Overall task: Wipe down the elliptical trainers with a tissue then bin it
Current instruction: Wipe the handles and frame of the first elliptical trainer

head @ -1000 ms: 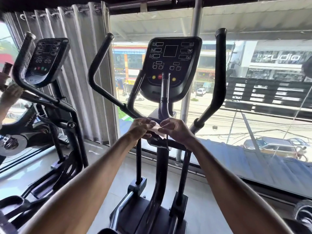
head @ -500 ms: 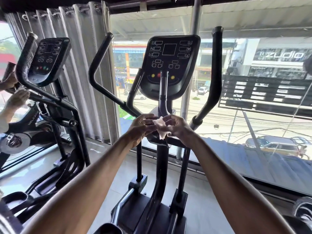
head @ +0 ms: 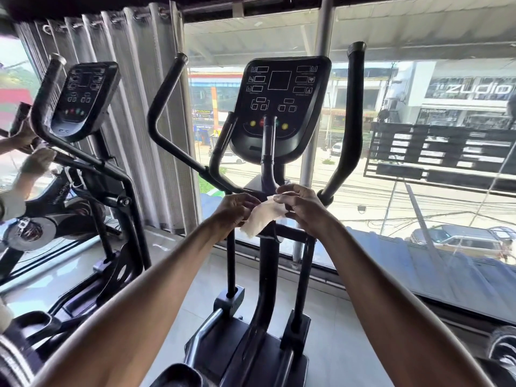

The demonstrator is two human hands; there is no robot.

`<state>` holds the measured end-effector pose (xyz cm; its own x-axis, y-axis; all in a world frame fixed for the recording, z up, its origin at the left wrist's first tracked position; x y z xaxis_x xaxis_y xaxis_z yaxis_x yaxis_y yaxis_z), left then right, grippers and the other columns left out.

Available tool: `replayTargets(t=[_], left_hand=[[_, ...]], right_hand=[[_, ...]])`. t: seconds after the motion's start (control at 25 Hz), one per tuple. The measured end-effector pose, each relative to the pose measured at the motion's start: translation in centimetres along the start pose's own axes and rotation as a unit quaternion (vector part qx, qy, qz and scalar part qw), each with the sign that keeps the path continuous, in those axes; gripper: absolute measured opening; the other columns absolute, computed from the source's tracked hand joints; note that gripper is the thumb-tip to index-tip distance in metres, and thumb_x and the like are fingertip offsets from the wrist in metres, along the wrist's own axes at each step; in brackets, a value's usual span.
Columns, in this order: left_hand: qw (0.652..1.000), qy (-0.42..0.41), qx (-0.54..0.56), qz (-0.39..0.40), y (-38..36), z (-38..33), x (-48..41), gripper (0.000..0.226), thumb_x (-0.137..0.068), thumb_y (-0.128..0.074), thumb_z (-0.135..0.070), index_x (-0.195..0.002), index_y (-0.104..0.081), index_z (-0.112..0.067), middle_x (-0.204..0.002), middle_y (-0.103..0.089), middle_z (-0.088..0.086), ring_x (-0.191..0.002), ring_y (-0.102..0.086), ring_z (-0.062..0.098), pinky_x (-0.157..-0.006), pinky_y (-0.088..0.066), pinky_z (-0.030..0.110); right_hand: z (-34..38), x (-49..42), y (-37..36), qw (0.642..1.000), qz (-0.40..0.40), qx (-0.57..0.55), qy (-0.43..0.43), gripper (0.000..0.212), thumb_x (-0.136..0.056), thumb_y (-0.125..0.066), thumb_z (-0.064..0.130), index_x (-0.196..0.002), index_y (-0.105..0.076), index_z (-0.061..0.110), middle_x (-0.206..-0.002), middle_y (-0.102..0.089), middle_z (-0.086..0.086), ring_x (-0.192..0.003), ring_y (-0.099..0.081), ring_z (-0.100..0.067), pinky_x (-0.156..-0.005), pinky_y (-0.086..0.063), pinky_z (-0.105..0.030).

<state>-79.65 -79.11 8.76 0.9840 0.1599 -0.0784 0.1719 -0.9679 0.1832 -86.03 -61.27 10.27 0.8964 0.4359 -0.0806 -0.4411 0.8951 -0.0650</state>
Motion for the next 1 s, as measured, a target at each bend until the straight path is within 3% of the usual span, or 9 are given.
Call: replayTargets(t=[0.12,0.2,0.32,0.4,0.52,0.64,0.76,0.88,1.0], left_hand=[[0.999,0.005,0.002,0.048,-1.2,-0.1,0.2,0.033,-0.087,-0.071,0.001,-0.116,-0.069,-0.014,-0.113,-0.075,0.009,-0.1,-0.07,0.026,-0.083,-0.058,0.042],[0.999,-0.009,-0.018,0.044,-1.5,-0.1,0.0,0.03,-0.084,-0.08,-0.008,-0.111,-0.071,-0.018,-0.112,-0.077,0.007,-0.104,-0.072,0.03,-0.085,-0.058,0.046],[1.0,-0.016,-0.013,0.001,-1.5,-0.1,-0.3,0.013,-0.087,-0.079,-0.009,-0.097,-0.076,-0.017,-0.104,-0.077,0.013,-0.094,-0.071,0.031,-0.083,-0.057,0.052],[1.0,-0.002,-0.003,0.014,-1.8,-0.3,0.0,0.012,-0.091,-0.076,-0.013,-0.102,-0.077,-0.015,-0.099,-0.078,0.008,-0.09,-0.072,0.024,-0.077,-0.06,0.043],[0.999,0.005,-0.008,0.031,-2.0,-0.5,0.4,0.011,-0.094,-0.073,-0.017,-0.103,-0.078,-0.013,-0.093,-0.079,0.001,-0.083,-0.073,0.014,-0.069,-0.058,0.026],[0.999,0.009,-0.006,0.038,-2.2,-0.6,0.9,0.009,-0.095,-0.072,-0.016,-0.1,-0.078,-0.013,-0.092,-0.077,0.003,-0.079,-0.07,0.013,-0.066,-0.055,0.022],[0.998,0.029,-0.019,0.047,-2.4,-0.6,1.4,0.006,-0.095,-0.071,-0.014,-0.095,-0.076,-0.015,-0.082,-0.075,0.0,-0.065,-0.067,0.008,-0.055,-0.053,0.02],[0.998,0.043,0.01,0.036,-2.9,-0.6,1.5,0.003,-0.094,-0.072,-0.014,-0.096,-0.073,-0.011,-0.083,-0.074,0.002,-0.072,-0.068,0.015,-0.058,-0.055,0.023],[0.996,0.038,0.059,-0.05,-2.5,-0.7,0.7,0.013,-0.092,-0.075,-0.012,-0.103,-0.07,-0.017,-0.106,-0.073,0.008,-0.099,-0.068,0.028,-0.082,-0.059,0.04]], right_hand=[[0.2,0.1,-0.4,0.999,0.024,-0.015,-0.024,0.022,-0.085,-0.072,-0.002,-0.106,-0.069,0.005,-0.095,-0.071,-0.012,-0.083,-0.067,-0.021,-0.067,-0.058,-0.029],[0.3,-0.1,-0.4,0.999,0.022,-0.036,-0.033,0.025,-0.087,-0.072,0.0,-0.111,-0.068,0.0,-0.093,-0.071,-0.012,-0.081,-0.068,-0.021,-0.072,-0.06,-0.031],[0.1,-0.3,0.1,0.997,0.017,-0.053,-0.048,0.037,-0.083,-0.082,0.026,-0.112,-0.069,0.007,-0.096,-0.068,-0.007,-0.086,-0.065,-0.018,-0.079,-0.058,-0.033],[0.2,-0.1,0.6,0.998,0.044,0.037,-0.026,0.053,-0.072,-0.085,0.047,-0.113,-0.071,0.017,-0.109,-0.072,0.0,-0.102,-0.065,-0.016,-0.089,-0.052,-0.037],[0.4,0.8,0.4,0.988,0.115,0.105,0.012,0.052,-0.073,-0.086,0.037,-0.118,-0.07,0.018,-0.12,-0.071,-0.001,-0.112,-0.066,-0.016,-0.092,-0.057,-0.04],[1.0,0.8,1.0,0.99,0.056,0.122,0.054,0.029,-0.085,-0.08,0.01,-0.109,-0.071,-0.002,-0.092,-0.074,-0.006,-0.082,-0.071,-0.016,-0.07,-0.062,-0.026],[0.9,0.4,1.5,0.99,-0.007,0.129,0.065,0.012,-0.086,-0.078,0.006,-0.094,-0.073,-0.001,-0.075,-0.071,-0.003,-0.062,-0.067,-0.013,-0.056,-0.058,-0.02],[1.2,0.5,1.9,0.988,-0.087,0.103,0.075,0.016,-0.087,-0.079,0.019,-0.094,-0.072,0.006,-0.076,-0.07,-0.001,-0.063,-0.065,-0.013,-0.057,-0.057,-0.022],[1.3,0.8,2.5,0.987,-0.106,0.094,0.073,0.038,-0.087,-0.079,0.034,-0.113,-0.065,0.011,-0.1,-0.073,-0.003,-0.081,-0.072,-0.017,-0.071,-0.061,-0.035]])
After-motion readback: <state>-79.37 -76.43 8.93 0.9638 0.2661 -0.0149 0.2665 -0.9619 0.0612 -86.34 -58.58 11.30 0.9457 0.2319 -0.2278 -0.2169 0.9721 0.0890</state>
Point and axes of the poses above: each hand's wrist, its own x-axis away from the middle knuckle, its own y-axis out of the back of the hand, z = x × y, the point moved 5 cm from there along -x, towards the middle knuckle
